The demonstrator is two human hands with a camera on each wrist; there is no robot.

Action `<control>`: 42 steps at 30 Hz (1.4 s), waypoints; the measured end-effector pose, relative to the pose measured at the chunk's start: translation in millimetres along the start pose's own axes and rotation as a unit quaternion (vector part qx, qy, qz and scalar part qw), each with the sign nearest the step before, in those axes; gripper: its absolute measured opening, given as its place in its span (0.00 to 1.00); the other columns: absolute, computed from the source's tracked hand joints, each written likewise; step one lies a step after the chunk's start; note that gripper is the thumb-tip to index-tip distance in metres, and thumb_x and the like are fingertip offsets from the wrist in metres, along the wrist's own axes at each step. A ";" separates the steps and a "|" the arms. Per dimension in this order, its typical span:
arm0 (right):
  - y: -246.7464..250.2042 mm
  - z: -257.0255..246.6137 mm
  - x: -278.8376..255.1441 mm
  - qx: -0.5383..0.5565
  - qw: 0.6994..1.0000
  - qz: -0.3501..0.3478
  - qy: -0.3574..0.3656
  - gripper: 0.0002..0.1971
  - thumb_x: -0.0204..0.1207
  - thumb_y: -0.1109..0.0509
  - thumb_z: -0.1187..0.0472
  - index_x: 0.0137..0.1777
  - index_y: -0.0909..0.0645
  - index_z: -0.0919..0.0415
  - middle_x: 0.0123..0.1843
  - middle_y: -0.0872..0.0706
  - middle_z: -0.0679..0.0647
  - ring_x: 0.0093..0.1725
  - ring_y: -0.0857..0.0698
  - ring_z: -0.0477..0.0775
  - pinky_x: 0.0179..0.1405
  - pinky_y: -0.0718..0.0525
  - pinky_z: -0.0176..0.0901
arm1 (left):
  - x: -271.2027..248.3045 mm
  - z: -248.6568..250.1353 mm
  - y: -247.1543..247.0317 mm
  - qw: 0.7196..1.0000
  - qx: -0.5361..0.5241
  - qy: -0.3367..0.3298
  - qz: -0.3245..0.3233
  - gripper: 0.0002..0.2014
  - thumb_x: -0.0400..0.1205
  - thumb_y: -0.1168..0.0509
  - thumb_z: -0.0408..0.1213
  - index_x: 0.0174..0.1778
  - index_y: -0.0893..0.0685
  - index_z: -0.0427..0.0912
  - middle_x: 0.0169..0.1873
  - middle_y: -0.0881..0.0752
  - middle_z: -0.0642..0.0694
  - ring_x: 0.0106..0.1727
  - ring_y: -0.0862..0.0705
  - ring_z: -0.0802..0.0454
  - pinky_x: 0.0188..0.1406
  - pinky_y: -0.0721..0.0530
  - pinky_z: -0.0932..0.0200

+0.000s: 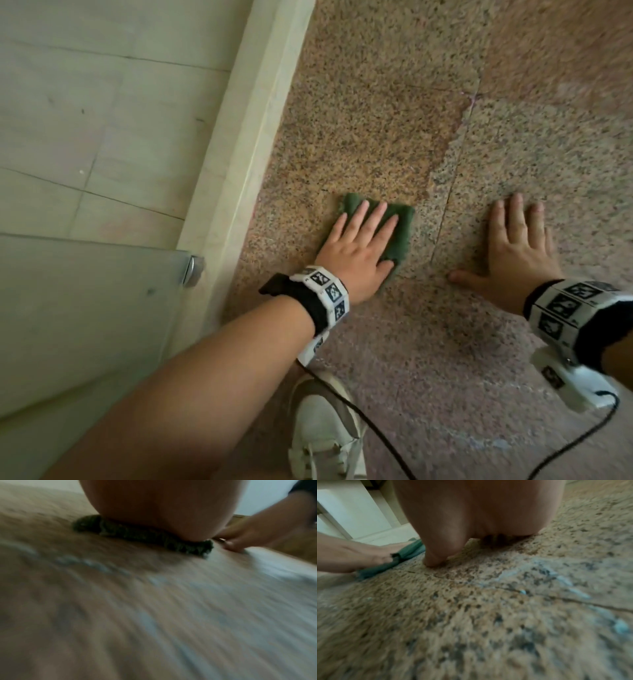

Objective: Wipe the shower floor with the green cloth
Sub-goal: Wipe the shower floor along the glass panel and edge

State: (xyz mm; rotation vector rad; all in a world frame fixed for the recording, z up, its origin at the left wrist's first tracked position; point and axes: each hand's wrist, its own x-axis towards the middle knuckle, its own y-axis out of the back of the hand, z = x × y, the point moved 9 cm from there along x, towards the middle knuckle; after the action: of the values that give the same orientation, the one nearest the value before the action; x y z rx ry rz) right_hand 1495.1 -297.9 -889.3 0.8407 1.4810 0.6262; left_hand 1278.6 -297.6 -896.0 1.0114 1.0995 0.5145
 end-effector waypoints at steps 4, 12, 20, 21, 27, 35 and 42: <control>0.9 -1.6 -1.7 0.005 1.000 -0.009 -0.002 0.68 0.63 0.32 0.24 0.83 0.75 0.57 0.84 0.76 0.56 0.83 0.72 0.62 0.84 0.60 0.59 | 13.2 -79.7 16.5 0.994 -0.016 0.107 -0.010 0.36 0.87 0.56 0.58 0.86 0.66 0.48 0.84 0.71 0.48 0.84 0.70 0.45 0.83 0.65 0.42; 3.4 -3.0 -3.6 0.009 1.000 -0.019 0.001 0.68 0.62 0.33 0.22 0.83 0.74 0.56 0.84 0.76 0.56 0.83 0.72 0.63 0.84 0.59 0.60 | -29.8 -142.5 -0.1 0.974 -0.055 0.217 -0.044 0.39 0.87 0.54 0.57 0.84 0.69 0.42 0.83 0.72 0.42 0.84 0.71 0.43 0.83 0.66 0.44; 2.3 -1.9 -2.0 0.012 1.000 -0.015 0.001 0.69 0.61 0.33 0.22 0.83 0.74 0.56 0.84 0.76 0.55 0.83 0.71 0.63 0.83 0.58 0.61 | -194.0 -108.1 -114.6 0.968 -0.043 0.228 -0.096 0.38 0.84 0.57 0.59 0.82 0.43 0.32 0.83 0.45 0.31 0.83 0.48 0.31 0.72 0.41 0.32; 1.9 -1.8 -2.1 0.014 1.000 -0.014 0.002 0.68 0.61 0.33 0.22 0.83 0.74 0.56 0.84 0.76 0.56 0.83 0.72 0.63 0.83 0.59 0.61 | -200.8 -108.0 -120.0 0.966 -0.040 0.232 -0.106 0.38 0.84 0.57 0.60 0.81 0.42 0.32 0.82 0.45 0.30 0.84 0.48 0.31 0.72 0.42 0.32; 0.0 -1.6 -1.1 0.016 1.000 -0.011 0.001 0.68 0.62 0.33 0.23 0.83 0.75 0.56 0.84 0.76 0.56 0.83 0.72 0.63 0.83 0.60 0.60 | -178.7 -101.4 -99.9 0.979 -0.029 0.191 -0.067 0.40 0.80 0.50 0.58 0.83 0.46 0.34 0.84 0.45 0.29 0.83 0.45 0.28 0.75 0.46 0.31; -4.3 -3.5 -0.4 0.012 0.999 -0.033 0.001 0.69 0.61 0.35 0.22 0.81 0.78 0.57 0.83 0.78 0.58 0.82 0.74 0.64 0.83 0.61 0.63 | -69.3 -131.6 -28.1 0.981 -0.035 0.189 -0.033 0.40 0.86 0.56 0.57 0.84 0.70 0.40 0.82 0.74 0.37 0.83 0.72 0.38 0.83 0.65 0.39; -4.8 -2.5 -1.0 0.007 0.999 -0.045 -0.001 0.69 0.60 0.36 0.20 0.80 0.80 0.57 0.82 0.80 0.58 0.82 0.75 0.64 0.82 0.63 0.62 | 37.8 -157.1 40.2 0.976 -0.052 0.209 0.007 0.39 0.87 0.54 0.57 0.85 0.66 0.42 0.84 0.69 0.39 0.85 0.68 0.42 0.83 0.59 0.40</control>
State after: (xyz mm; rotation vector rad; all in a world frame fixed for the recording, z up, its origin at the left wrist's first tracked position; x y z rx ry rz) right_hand 1491.9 -301.3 -892.3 0.7806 1.5152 0.5486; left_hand 1156.6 -184.4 -894.7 0.8393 1.4218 0.8131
